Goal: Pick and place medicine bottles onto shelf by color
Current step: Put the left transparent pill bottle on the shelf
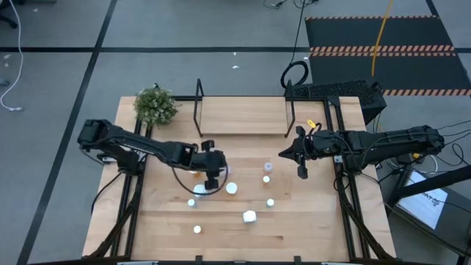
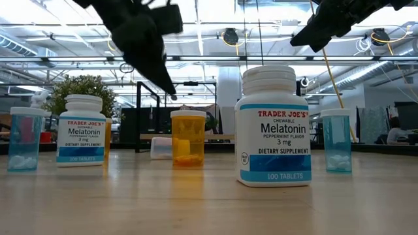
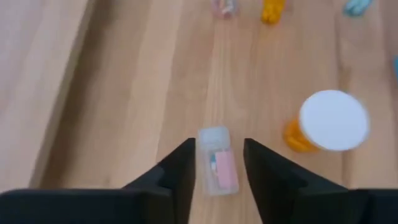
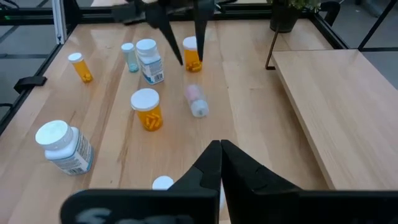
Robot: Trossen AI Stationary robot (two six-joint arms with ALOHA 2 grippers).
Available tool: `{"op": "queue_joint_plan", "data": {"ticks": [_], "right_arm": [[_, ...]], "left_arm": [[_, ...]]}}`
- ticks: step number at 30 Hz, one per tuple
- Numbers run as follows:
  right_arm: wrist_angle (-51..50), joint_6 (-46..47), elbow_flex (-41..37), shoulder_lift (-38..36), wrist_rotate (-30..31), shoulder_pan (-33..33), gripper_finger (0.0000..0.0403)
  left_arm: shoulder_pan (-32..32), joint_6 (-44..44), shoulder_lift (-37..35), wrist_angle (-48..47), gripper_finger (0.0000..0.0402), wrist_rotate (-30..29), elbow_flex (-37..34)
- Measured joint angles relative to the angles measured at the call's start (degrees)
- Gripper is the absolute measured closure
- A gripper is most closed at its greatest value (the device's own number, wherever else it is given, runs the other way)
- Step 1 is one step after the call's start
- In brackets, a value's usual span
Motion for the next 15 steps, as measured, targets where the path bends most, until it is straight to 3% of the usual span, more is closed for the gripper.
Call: {"op": "queue_joint_plan", "data": {"ticks": [8,15], "right_arm": [[0.23,0.00,0.00,0.00,0.00,0.00,0.0403],[0.45,0.00,0.00,-0.02,0.02,0.00,0.0403]], "left_arm": [[0.43,-2.49,7.17,-0.10,0.0187,0.03,0.04],[0.79,-2.71,9.55,1.78,0.0156,1.17,0.02]]}}
